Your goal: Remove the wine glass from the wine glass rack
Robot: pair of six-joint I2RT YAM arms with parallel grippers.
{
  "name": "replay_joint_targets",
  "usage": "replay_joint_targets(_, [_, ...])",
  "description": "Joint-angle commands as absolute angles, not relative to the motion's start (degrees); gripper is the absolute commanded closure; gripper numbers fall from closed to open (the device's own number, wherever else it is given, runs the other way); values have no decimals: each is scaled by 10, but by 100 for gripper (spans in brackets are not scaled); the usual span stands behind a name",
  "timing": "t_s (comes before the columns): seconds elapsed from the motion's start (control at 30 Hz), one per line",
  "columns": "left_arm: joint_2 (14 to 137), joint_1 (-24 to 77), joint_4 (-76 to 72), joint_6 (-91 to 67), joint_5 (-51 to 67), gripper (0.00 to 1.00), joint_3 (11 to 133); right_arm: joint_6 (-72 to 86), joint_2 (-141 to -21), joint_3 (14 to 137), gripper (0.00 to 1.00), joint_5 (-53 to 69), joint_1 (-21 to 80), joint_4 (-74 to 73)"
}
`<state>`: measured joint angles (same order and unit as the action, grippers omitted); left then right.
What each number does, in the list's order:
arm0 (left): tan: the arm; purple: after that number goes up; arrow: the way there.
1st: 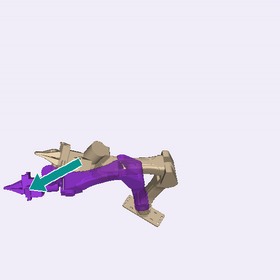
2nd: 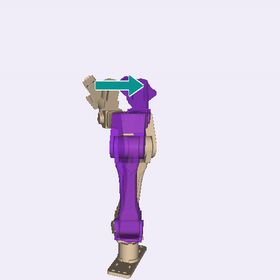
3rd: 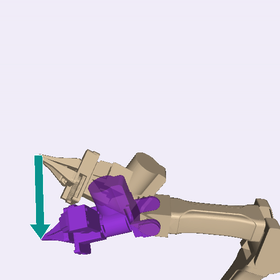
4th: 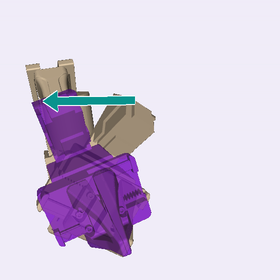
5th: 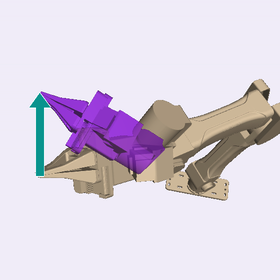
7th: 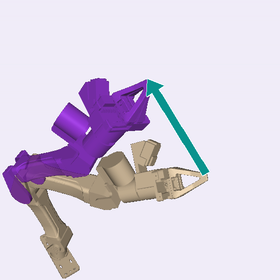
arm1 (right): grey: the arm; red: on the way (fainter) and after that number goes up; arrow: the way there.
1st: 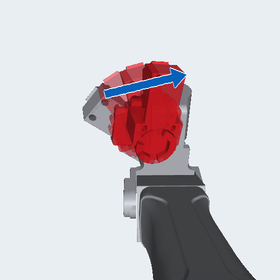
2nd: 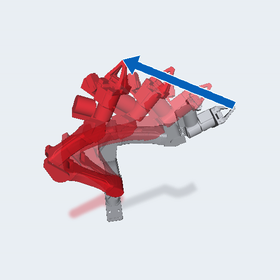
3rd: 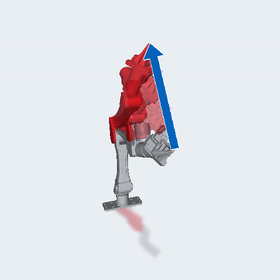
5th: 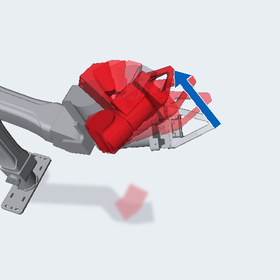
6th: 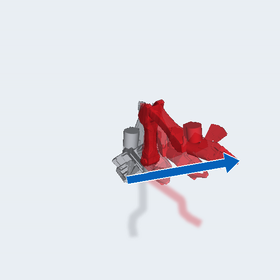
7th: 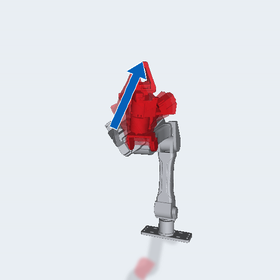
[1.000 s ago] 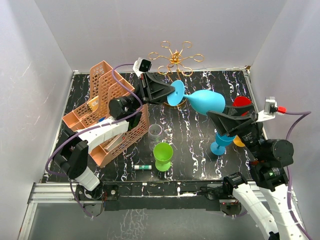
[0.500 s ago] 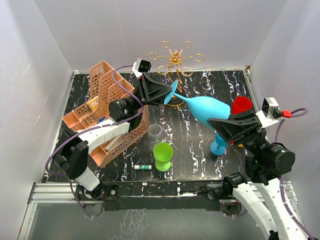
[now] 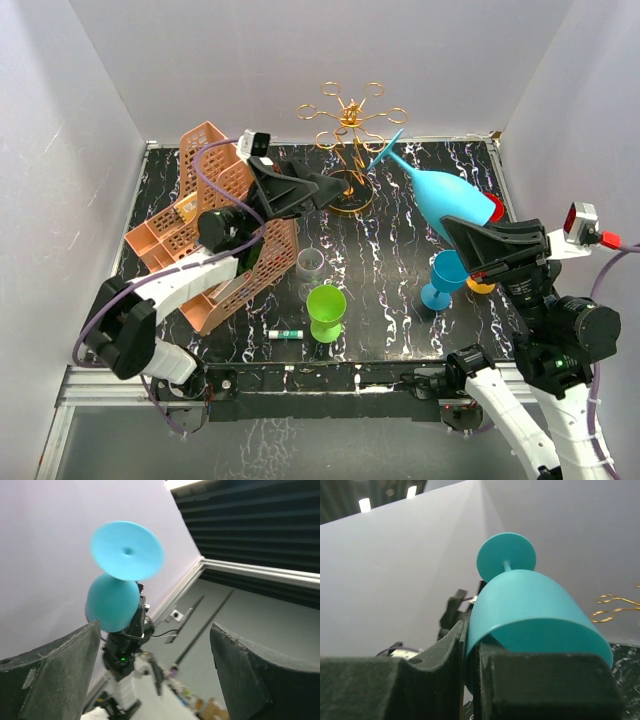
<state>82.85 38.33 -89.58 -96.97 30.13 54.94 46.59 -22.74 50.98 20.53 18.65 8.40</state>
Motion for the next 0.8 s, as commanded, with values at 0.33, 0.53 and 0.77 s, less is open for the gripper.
replay_joint_targets(0.33, [603, 367, -388, -575, 267, 3, 583, 323, -433, 637, 92, 91, 189, -372])
replay_joint_targets(0.53, [561, 367, -265, -486, 220, 3, 612, 248, -521, 659, 92, 189, 188, -447])
replay_joint_targets(0.77, [555, 367, -238, -468, 205, 3, 612, 173, -599, 716, 92, 153, 189, -559])
